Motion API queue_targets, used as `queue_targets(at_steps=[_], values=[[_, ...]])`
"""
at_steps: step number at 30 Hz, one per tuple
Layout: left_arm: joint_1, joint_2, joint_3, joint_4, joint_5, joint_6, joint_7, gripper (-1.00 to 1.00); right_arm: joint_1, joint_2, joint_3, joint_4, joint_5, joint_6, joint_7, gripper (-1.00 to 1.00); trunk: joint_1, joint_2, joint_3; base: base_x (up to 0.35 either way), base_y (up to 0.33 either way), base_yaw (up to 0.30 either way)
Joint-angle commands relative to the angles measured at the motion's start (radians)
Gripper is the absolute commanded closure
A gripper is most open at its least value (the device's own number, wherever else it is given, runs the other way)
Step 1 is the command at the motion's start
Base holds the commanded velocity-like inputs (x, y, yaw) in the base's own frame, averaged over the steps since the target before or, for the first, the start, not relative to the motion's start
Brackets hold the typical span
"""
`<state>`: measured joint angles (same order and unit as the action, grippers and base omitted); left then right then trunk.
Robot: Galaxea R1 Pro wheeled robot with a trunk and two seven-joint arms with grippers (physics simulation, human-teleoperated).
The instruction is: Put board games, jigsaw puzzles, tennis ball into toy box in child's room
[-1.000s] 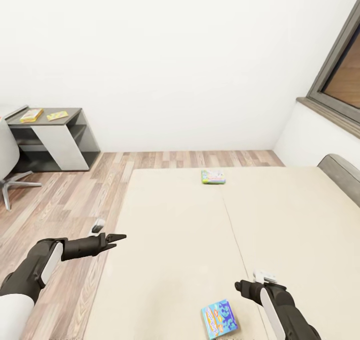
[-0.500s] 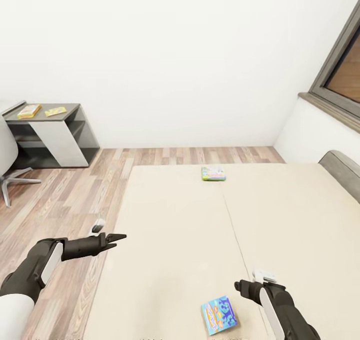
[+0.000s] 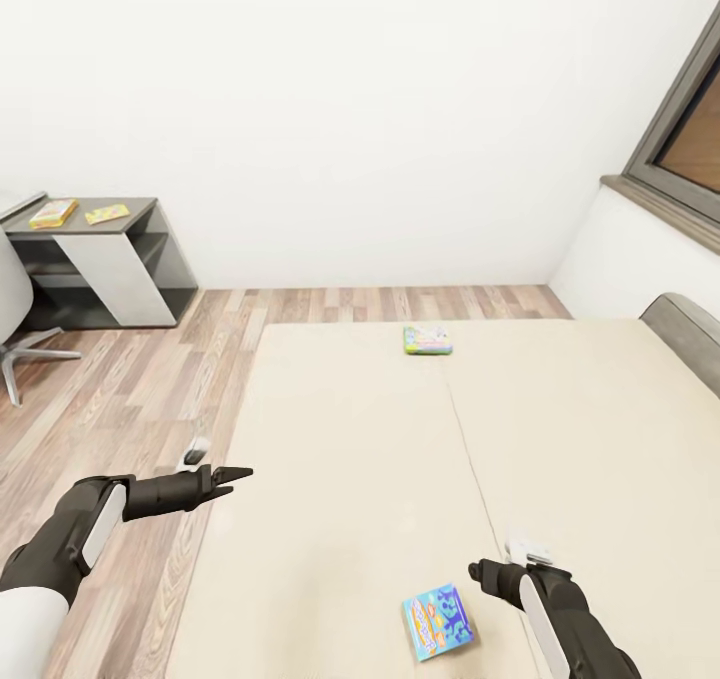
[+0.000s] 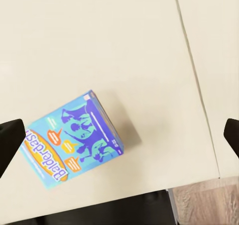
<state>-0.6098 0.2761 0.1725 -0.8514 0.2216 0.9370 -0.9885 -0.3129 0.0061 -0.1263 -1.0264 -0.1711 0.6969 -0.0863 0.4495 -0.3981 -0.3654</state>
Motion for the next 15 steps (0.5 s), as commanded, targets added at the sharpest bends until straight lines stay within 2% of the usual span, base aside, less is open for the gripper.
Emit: queue_targets(at_steps=[1,15], values=[[-0.001,0.000,0.001,0.000,0.000,0.004,-0.003,-1.00,-0.001,0.001,-0.001,-0.001,-0.011,0.004,-0.009,-1.00,0.000,-0.002,-0.003,0.000,0.000,0.000],[-0.001,0.000,0.001,0.000,-0.001,0.004,-0.001,-1.00,-0.001,0.003,0.000,-0.001,-0.008,0.003,-0.009,-1.00,0.000,-0.002,-0.026,0.000,0.000,0.000]])
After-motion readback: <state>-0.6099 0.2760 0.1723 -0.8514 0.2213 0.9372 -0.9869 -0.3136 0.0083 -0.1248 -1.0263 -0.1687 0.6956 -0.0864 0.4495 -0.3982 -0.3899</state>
